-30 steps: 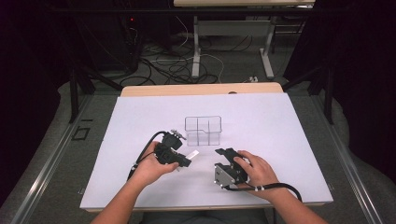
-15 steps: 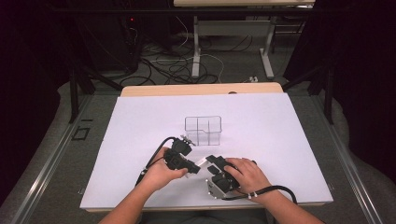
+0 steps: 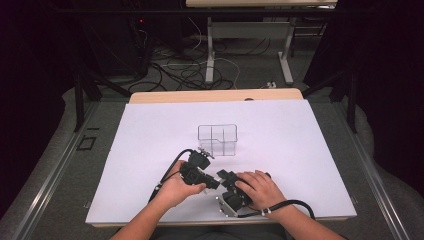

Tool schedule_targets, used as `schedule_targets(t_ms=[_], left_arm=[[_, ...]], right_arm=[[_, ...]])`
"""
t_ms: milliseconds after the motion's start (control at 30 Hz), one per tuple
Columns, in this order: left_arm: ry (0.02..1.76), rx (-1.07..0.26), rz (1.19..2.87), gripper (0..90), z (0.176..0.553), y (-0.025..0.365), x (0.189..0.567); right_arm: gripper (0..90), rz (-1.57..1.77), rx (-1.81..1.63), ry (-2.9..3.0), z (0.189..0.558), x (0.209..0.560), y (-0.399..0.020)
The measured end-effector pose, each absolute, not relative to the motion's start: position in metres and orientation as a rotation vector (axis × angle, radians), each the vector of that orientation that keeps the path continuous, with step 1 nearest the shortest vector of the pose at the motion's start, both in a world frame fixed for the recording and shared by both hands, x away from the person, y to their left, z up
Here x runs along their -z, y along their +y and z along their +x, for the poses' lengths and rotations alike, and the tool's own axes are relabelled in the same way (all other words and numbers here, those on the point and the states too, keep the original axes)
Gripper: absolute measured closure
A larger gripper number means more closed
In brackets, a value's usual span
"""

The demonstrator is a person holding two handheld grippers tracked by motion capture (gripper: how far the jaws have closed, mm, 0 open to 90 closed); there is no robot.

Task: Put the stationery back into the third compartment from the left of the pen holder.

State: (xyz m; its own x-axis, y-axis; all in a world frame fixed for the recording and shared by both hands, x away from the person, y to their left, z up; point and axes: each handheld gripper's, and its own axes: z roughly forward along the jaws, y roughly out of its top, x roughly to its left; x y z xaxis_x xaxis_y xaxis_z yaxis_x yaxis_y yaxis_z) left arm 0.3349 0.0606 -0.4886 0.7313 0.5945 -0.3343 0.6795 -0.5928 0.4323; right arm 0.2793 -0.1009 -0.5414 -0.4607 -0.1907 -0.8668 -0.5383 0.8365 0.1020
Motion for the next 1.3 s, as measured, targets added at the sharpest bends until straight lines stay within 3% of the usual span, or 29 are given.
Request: schedule_targets(t_ms=[867,1300], left_arm=[[0.959,0.217,2.378,67.5,0.335,0.057,0.491],[0.987,0.170,2.315,56.8,0.341,0.072,0.483]], right_arm=[[70.1,-0.595,-0.411,2.045,0.279,0.542,-0.099],[70.6,-0.550,-0.387,2.074,0.285,0.544,-0.104]])
